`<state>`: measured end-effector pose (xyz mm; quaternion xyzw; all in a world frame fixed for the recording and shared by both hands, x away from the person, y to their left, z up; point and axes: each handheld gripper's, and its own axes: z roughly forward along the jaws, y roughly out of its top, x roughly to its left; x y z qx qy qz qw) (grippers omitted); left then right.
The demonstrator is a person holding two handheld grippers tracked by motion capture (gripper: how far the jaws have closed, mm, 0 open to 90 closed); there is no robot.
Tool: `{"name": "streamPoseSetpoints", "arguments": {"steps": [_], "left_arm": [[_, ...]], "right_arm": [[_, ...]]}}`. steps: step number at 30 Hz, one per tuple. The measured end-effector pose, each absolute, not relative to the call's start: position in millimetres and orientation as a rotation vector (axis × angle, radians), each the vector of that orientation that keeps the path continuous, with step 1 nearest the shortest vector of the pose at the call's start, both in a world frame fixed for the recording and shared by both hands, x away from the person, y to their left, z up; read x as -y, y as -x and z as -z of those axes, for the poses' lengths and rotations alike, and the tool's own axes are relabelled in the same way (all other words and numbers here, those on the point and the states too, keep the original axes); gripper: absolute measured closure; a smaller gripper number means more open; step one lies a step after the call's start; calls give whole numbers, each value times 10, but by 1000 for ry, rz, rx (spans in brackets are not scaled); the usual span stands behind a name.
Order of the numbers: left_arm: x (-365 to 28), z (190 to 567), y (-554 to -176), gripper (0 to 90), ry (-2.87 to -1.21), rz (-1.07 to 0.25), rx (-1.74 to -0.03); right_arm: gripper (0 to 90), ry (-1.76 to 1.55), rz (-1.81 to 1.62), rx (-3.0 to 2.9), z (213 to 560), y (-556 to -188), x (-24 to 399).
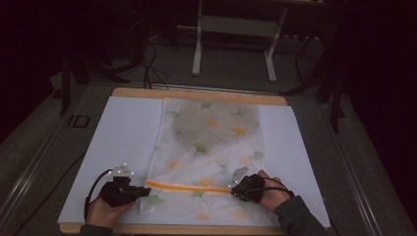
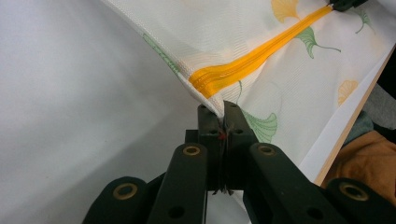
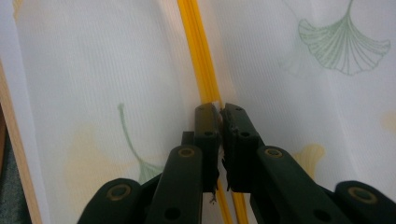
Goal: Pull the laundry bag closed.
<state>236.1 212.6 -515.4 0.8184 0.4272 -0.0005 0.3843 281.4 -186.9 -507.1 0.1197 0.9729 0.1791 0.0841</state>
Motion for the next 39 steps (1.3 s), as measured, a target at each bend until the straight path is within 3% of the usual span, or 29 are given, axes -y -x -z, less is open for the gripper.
{"name": "streamPoseSetpoints", "arguments": {"steps": [39], "left_arm": [[-2152,5158,-2361,888,-2087,-7,-1101]], "right_arm": [[850,-407,-403,-2929,5026,-2797,2283]]}}
